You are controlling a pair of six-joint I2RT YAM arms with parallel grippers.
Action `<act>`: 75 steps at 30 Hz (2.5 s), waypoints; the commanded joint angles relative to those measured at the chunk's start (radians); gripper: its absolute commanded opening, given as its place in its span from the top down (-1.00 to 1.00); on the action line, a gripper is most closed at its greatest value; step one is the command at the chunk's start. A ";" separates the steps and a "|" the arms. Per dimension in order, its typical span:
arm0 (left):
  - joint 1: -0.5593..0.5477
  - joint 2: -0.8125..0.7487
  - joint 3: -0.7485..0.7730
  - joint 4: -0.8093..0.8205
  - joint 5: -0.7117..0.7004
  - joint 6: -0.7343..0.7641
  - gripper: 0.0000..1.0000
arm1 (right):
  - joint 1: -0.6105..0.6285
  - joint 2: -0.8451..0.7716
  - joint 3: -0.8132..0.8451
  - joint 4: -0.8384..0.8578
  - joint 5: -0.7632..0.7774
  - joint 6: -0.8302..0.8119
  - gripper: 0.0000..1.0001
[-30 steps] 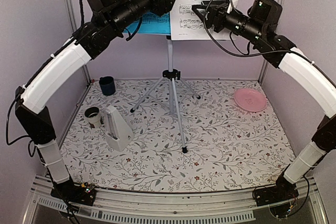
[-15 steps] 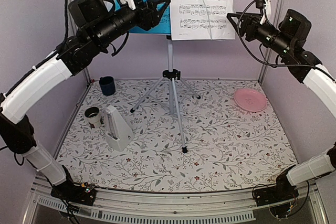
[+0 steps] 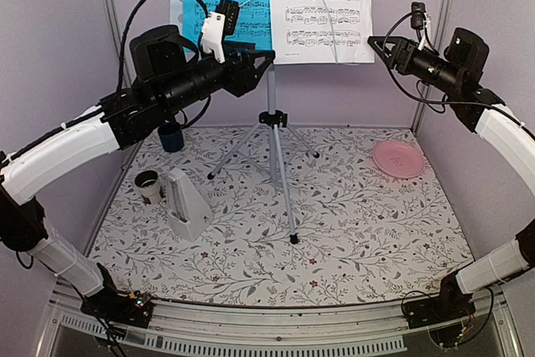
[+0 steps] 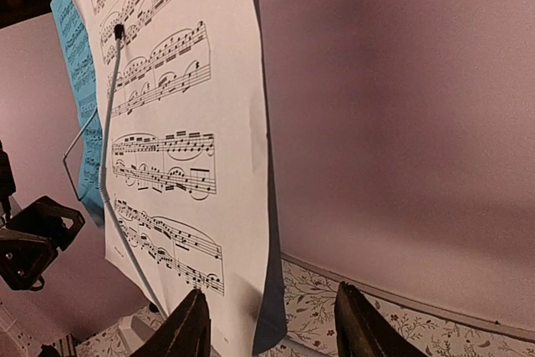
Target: Set up the instrument practice props
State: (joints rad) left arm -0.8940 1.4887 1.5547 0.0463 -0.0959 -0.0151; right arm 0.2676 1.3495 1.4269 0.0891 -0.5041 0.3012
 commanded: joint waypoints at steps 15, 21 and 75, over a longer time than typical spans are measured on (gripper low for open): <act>-0.015 0.168 0.256 -0.088 -0.112 -0.096 0.03 | -0.007 0.082 0.043 0.090 -0.102 0.091 0.24; -0.015 0.206 0.311 -0.124 -0.124 -0.101 0.14 | -0.006 0.082 0.040 0.092 -0.102 0.093 0.35; -0.066 0.090 0.215 -0.095 -0.216 0.067 -0.20 | -0.007 0.041 0.024 0.055 0.024 0.030 -0.09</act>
State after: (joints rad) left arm -0.9455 1.6688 1.8671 -0.0845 -0.3035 0.0410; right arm 0.2653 1.4452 1.4406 0.1635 -0.5373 0.3607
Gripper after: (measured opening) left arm 0.554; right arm 0.442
